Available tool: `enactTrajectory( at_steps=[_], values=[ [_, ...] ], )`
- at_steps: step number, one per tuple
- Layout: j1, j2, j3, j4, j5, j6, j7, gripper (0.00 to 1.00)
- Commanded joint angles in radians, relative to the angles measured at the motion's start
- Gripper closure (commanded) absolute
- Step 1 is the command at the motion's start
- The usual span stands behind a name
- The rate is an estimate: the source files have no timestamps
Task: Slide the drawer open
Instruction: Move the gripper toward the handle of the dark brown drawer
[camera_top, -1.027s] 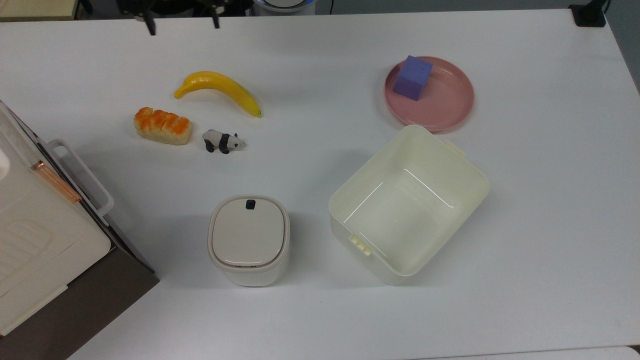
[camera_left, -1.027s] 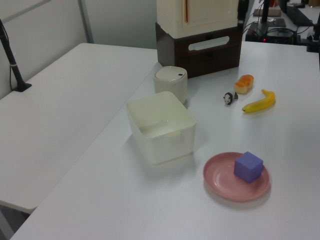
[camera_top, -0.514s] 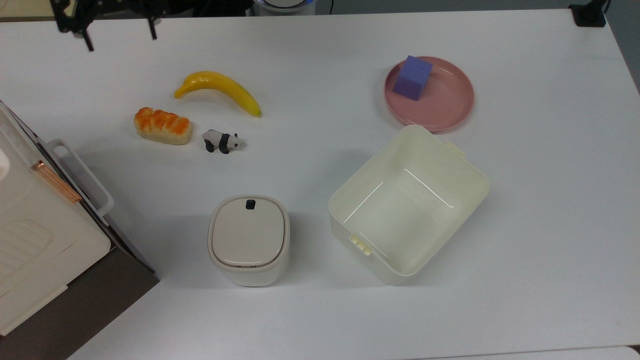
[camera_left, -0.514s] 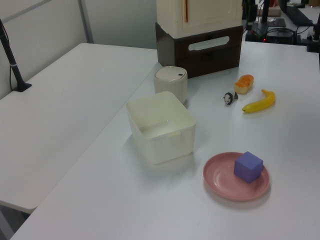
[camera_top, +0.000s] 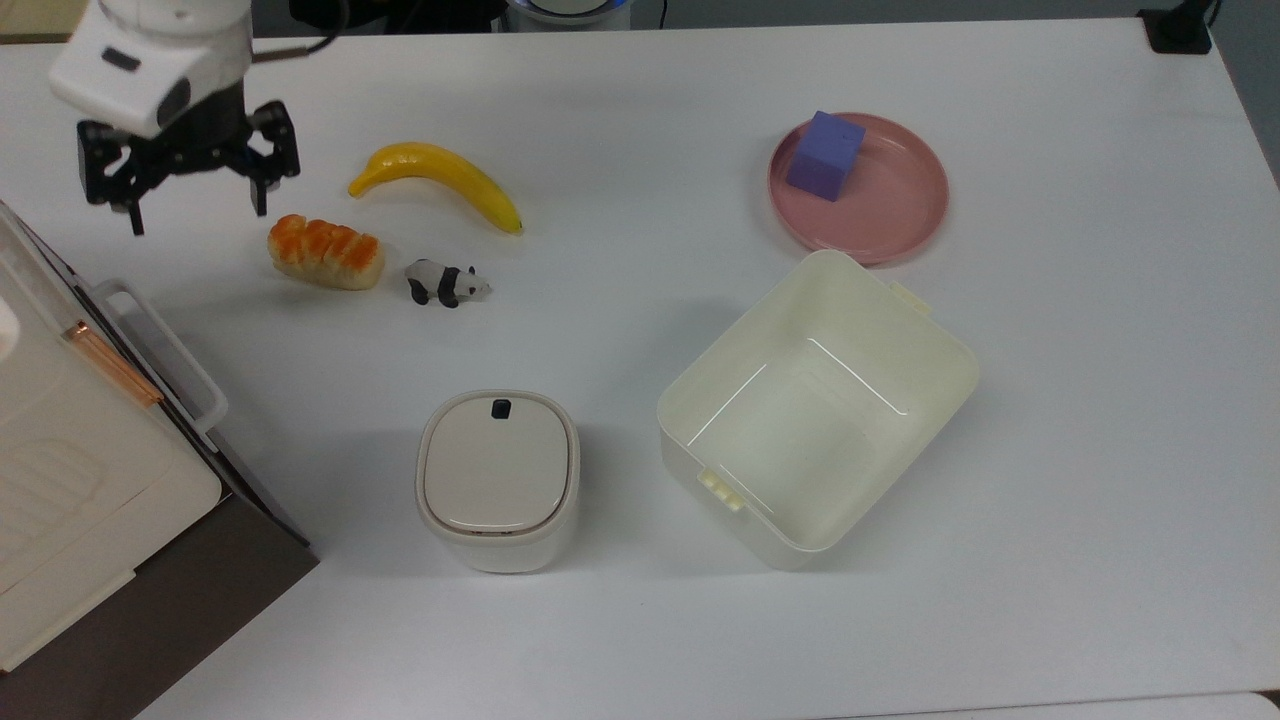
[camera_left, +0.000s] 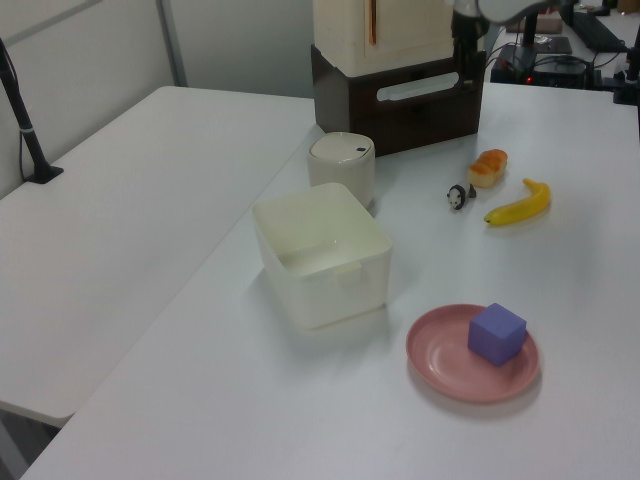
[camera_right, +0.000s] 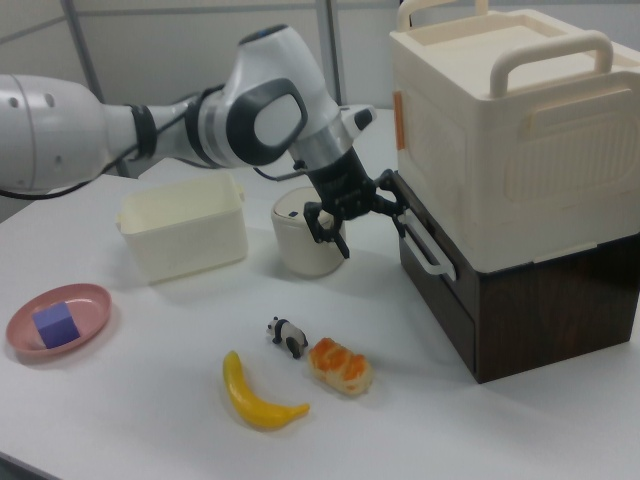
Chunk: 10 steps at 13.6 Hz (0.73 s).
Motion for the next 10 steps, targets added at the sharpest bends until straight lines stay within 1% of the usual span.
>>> enactTrajectory(
  at_steps=[1, 4, 6, 10],
  values=[
    [-0.003, 0.051, -0.001, 0.006, -0.036, 0.065, -0.007, 0.0],
    [-0.013, 0.101, -0.001, 0.038, -0.04, 0.078, -0.006, 0.0],
    [-0.022, 0.123, -0.001, 0.038, -0.066, 0.086, -0.006, 0.0],
    [-0.037, 0.14, -0.001, 0.067, -0.06, 0.117, -0.001, 0.0]
  ],
)
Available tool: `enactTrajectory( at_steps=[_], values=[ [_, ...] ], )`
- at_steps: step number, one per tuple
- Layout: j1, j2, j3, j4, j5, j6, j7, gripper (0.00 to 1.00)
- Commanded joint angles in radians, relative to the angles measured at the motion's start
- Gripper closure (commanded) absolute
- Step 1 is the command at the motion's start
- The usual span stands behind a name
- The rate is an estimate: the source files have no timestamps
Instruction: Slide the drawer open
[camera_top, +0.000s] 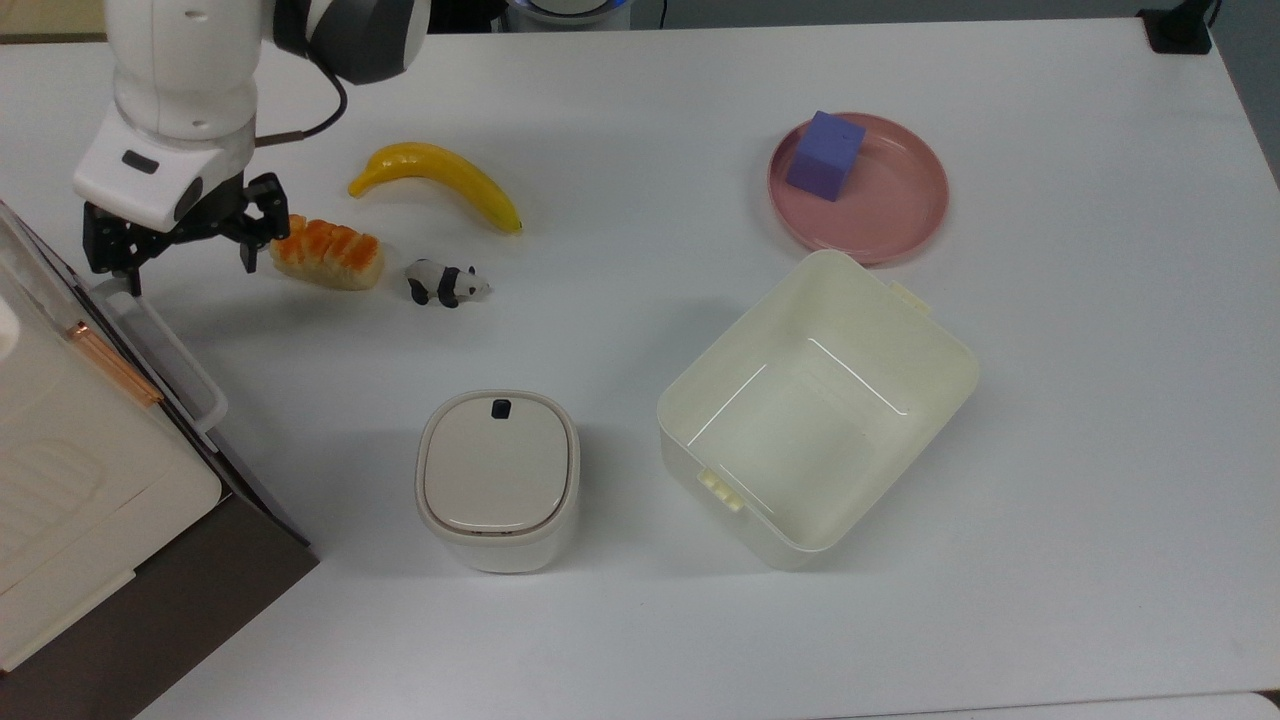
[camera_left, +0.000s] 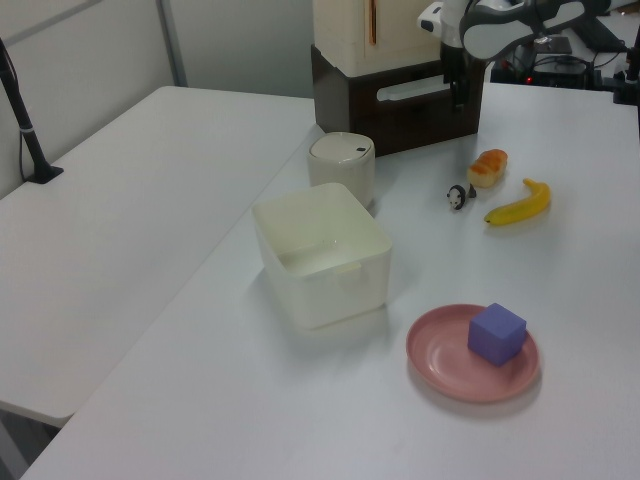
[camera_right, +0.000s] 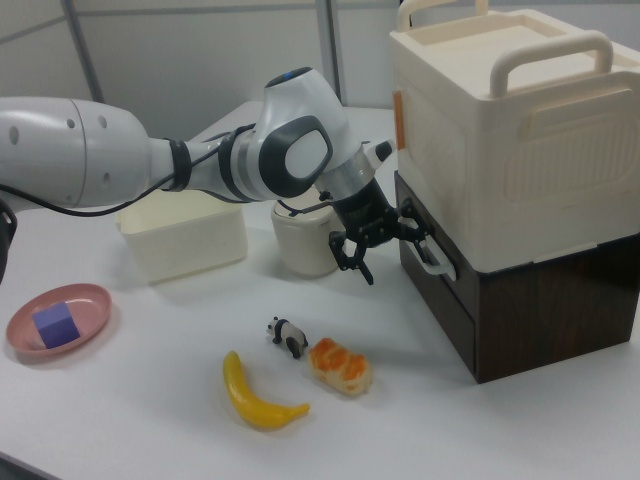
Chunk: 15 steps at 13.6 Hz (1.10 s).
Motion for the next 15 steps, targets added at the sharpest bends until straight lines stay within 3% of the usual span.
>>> enactTrajectory(
  at_steps=[1, 13, 15],
  values=[
    [-0.014, 0.013, -0.001, 0.033, -0.011, 0.042, -0.001, 0.0],
    [0.003, 0.091, 0.01, 0.034, -0.045, 0.096, 0.062, 0.0],
    [0.006, 0.082, 0.042, 0.034, -0.048, 0.092, 0.109, 0.0]
  ],
)
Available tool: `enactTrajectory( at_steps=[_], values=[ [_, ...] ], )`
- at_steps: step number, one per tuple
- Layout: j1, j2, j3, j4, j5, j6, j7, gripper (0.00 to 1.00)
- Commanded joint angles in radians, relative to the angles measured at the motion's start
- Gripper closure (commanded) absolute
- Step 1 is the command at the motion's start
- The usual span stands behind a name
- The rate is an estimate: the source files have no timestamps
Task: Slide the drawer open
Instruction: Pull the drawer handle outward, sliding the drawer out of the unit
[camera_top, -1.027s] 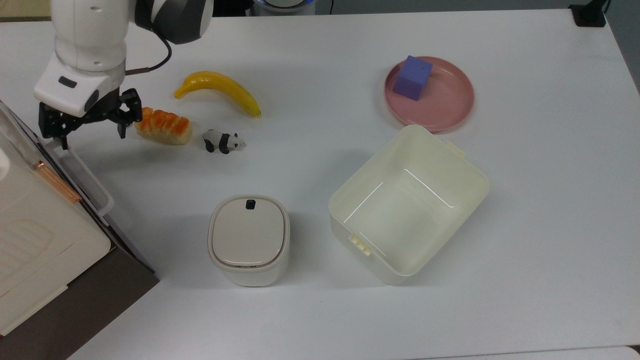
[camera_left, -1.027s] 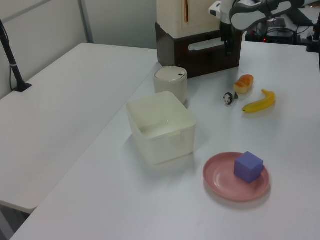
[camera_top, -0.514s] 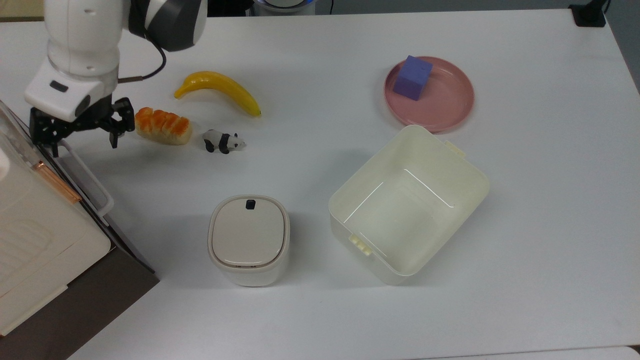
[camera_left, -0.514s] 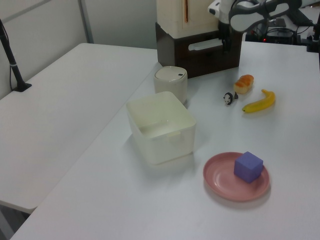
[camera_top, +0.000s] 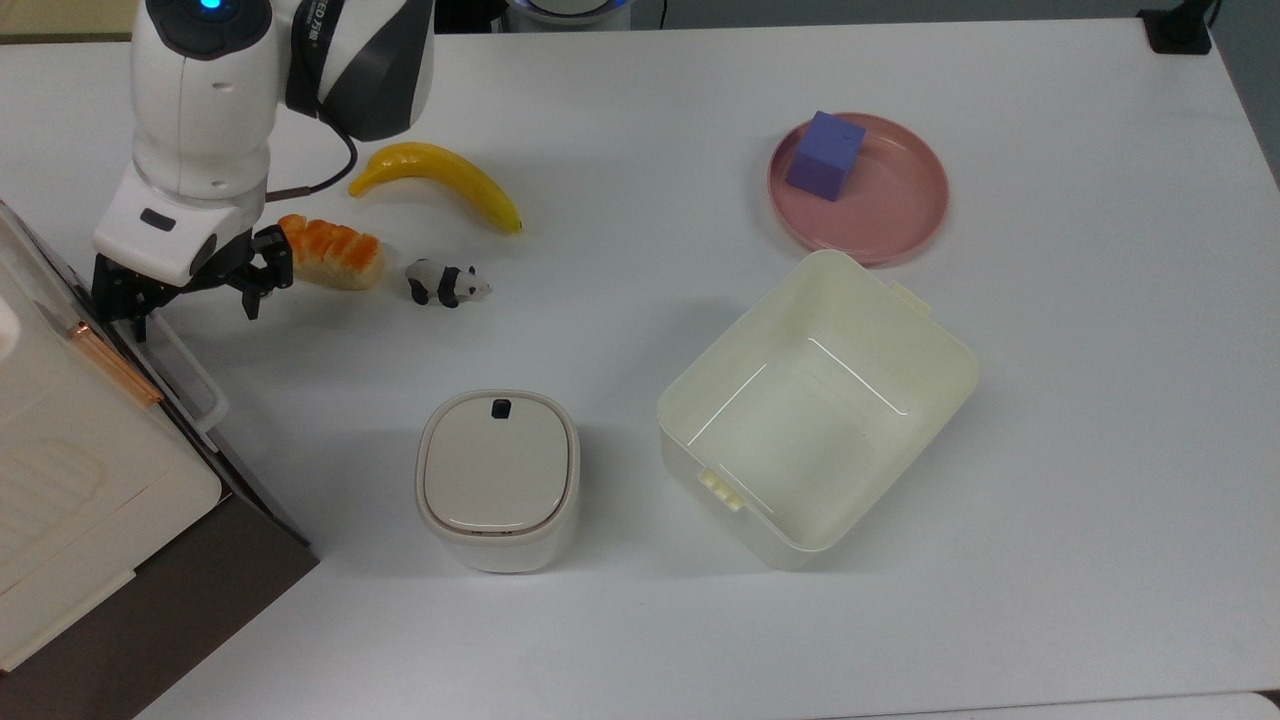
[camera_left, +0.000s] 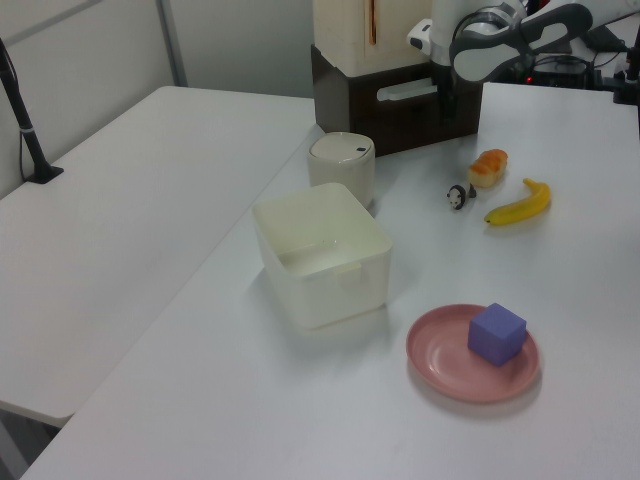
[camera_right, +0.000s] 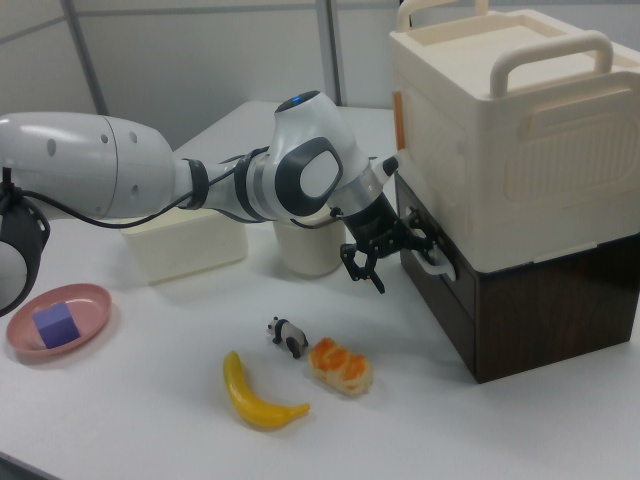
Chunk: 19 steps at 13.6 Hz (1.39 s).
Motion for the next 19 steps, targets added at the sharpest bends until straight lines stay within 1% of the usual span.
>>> enactTrajectory(
  at_steps=[1, 3, 5, 11, 12, 14, 15, 16, 19],
  values=[
    [0.013, -0.016, 0.051, -0.003, -0.029, 0.003, 0.115, 0.0],
    [0.013, -0.035, 0.069, -0.01, -0.057, -0.014, 0.169, 0.0],
    [0.013, -0.035, 0.091, -0.01, -0.06, -0.029, 0.19, 0.0],
    [0.018, -0.036, 0.097, -0.024, -0.063, -0.048, 0.203, 0.0],
    [0.019, -0.036, 0.106, -0.029, -0.075, -0.049, 0.207, 0.0],
    [0.015, -0.045, 0.14, -0.046, -0.129, -0.057, 0.284, 0.0],
    [0.013, -0.049, 0.154, -0.053, -0.14, -0.069, 0.296, 0.0],
    [0.012, -0.056, 0.17, -0.055, -0.143, -0.089, 0.307, 0.0],
    [0.01, -0.07, 0.198, -0.055, -0.143, -0.138, 0.31, 0.0]
  ],
)
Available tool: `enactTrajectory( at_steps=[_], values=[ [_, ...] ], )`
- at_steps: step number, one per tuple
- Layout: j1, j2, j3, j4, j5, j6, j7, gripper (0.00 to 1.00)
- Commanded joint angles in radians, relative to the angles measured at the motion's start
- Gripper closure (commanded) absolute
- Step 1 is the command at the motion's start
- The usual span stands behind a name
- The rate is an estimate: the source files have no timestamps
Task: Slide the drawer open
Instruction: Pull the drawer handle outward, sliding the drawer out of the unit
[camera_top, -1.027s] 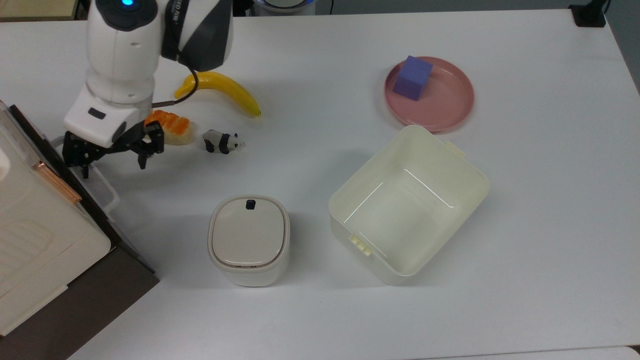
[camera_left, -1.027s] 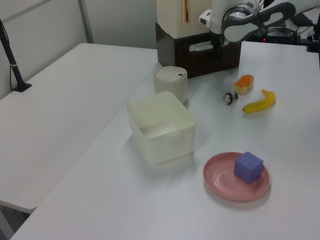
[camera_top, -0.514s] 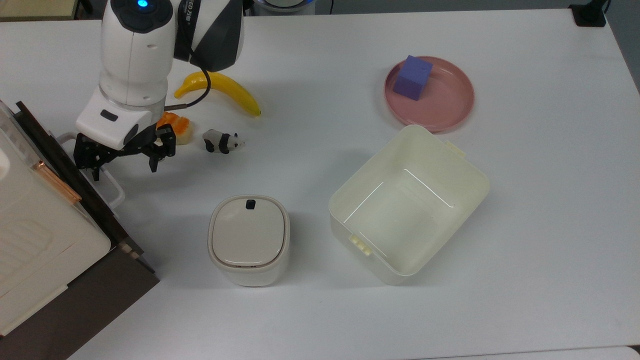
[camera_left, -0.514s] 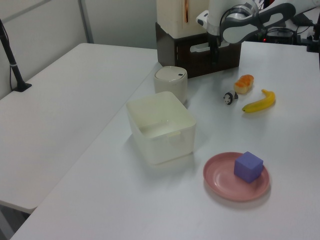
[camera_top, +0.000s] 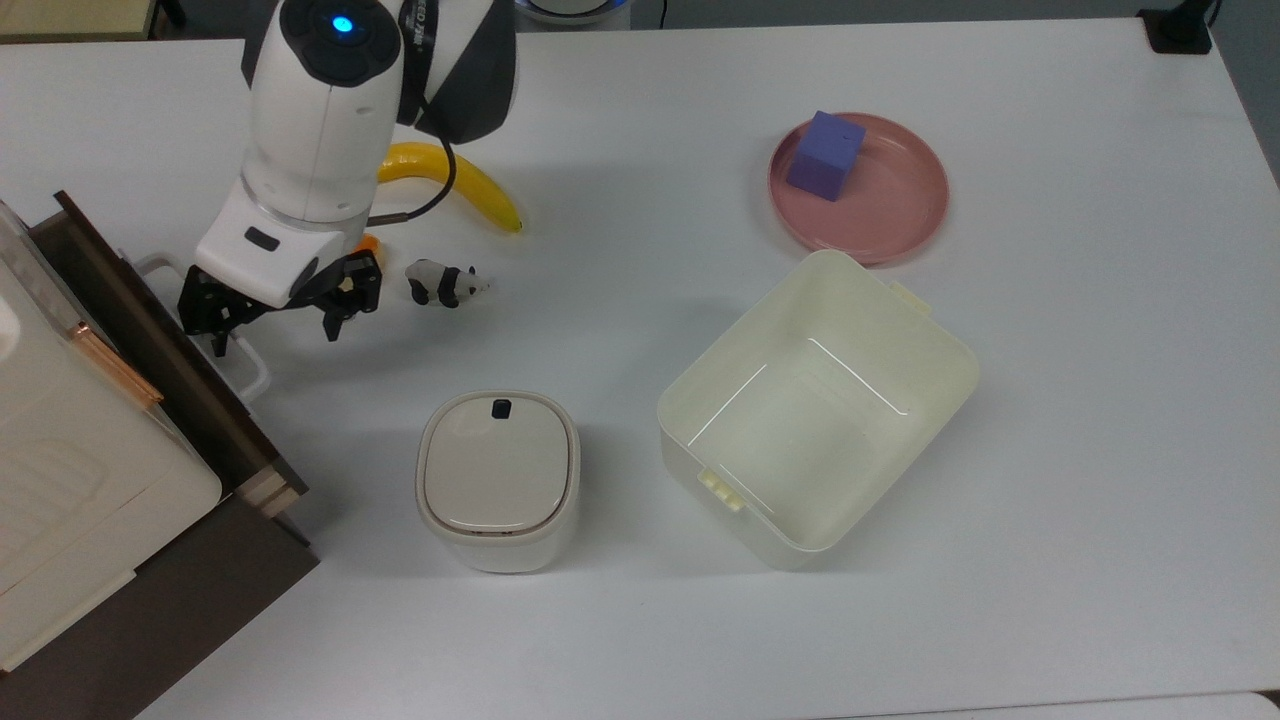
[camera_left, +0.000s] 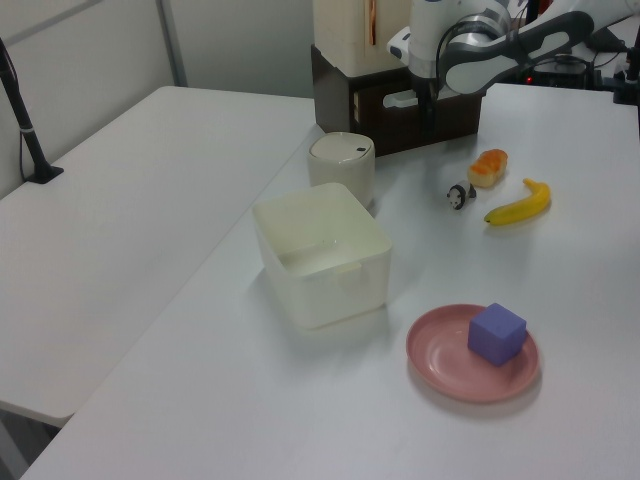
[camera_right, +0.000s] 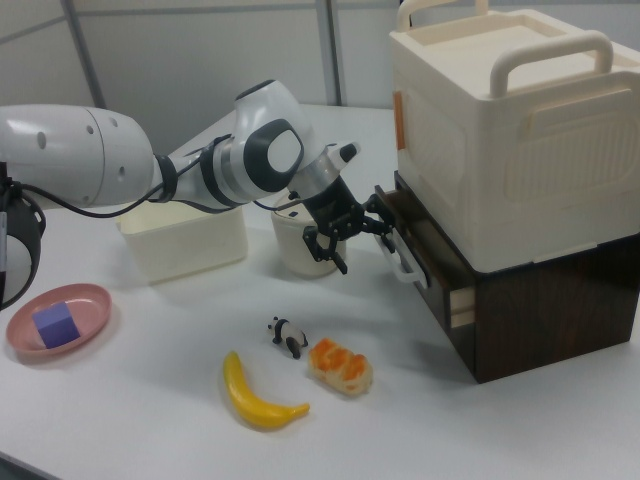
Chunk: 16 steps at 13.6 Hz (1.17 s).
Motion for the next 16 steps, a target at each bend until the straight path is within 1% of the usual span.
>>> enactTrajectory(
  at_steps=[1, 4, 6, 7, 8, 12, 16],
  values=[
    [0.009, -0.054, 0.059, -0.064, -0.002, -0.069, 0.041, 0.0],
    [0.01, -0.06, 0.077, -0.066, -0.002, -0.111, 0.044, 0.0],
    [0.012, -0.069, 0.079, -0.067, -0.001, -0.128, 0.044, 0.0],
    [0.013, -0.075, 0.087, -0.072, -0.001, -0.147, 0.044, 0.0],
    [0.007, -0.077, 0.105, -0.072, -0.001, -0.17, 0.043, 0.0],
    [0.006, -0.095, 0.13, -0.073, 0.002, -0.23, 0.044, 0.0],
    [0.001, -0.096, 0.131, -0.052, 0.016, -0.23, 0.043, 0.0]
  ],
)
